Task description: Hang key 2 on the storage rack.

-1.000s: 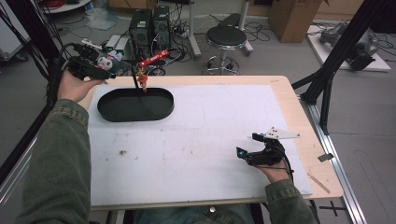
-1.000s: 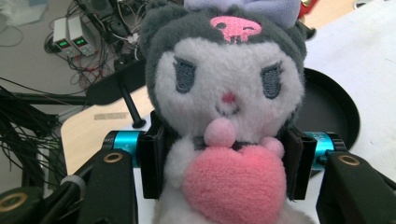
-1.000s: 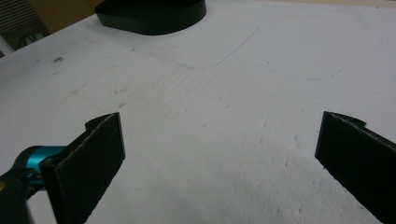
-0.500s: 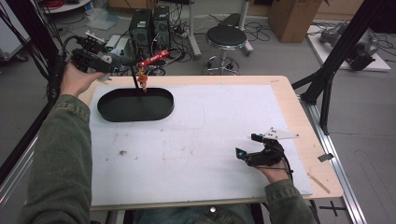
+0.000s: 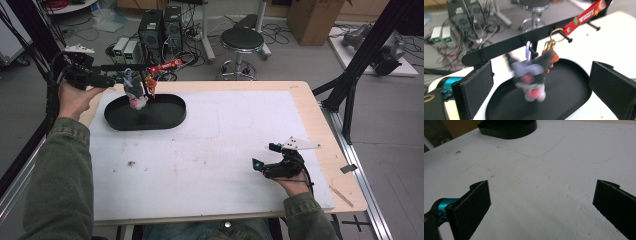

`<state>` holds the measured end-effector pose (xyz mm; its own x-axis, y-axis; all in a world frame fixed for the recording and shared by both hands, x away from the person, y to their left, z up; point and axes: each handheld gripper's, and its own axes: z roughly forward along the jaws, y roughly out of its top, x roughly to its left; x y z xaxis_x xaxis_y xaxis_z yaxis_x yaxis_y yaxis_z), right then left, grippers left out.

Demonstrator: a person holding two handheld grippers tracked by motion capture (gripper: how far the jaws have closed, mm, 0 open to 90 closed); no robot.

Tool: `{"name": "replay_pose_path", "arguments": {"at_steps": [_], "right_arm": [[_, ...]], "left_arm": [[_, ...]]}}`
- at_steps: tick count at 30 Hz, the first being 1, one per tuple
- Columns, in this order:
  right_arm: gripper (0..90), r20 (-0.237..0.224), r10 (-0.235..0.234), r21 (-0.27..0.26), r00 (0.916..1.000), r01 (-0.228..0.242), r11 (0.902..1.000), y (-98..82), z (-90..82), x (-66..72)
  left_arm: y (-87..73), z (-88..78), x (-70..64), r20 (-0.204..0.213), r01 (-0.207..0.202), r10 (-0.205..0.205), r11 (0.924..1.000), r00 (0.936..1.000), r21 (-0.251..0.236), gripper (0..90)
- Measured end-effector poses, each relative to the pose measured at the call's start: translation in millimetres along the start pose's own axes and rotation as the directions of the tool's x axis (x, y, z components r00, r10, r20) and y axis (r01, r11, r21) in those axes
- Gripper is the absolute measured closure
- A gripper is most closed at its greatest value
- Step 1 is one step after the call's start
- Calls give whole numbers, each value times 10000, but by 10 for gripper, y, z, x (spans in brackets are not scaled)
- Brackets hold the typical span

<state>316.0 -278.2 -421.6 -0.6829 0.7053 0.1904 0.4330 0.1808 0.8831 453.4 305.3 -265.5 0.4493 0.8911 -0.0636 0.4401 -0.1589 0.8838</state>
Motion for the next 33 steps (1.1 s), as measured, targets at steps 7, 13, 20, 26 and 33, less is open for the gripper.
{"name": "replay_pose_path", "arguments": {"at_steps": [7, 13, 20, 26, 33], "right_arm": [[4, 42, -22, 0, 10000, 22, 10000, 0, -1, -2], [4, 88, -78, -30, 9999, 79, 10000, 2, -5, -2], [4, 118, -17, -42, 9999, 17, 10000, 2, -14, -1], [4, 140, -87, -16, 9999, 87, 10000, 2, -16, 4], [4, 243, -183, -42, 9995, 184, 9998, 6, -25, 11]], "left_arm": [[-231, -57, -52, 21, -285, 285, 9993, 9996, -238, 50], [-365, -64, -92, 252, -139, 144, 9997, 9996, -181, 17], [-536, -97, -175, 586, -223, 225, 9997, 9980, -42, 17], [-706, -118, -224, 630, -222, 231, 9996, 9977, -145, 17], [-914, -119, -272, 676, -31, 52, 9995, 9977, -311, 17]]}}
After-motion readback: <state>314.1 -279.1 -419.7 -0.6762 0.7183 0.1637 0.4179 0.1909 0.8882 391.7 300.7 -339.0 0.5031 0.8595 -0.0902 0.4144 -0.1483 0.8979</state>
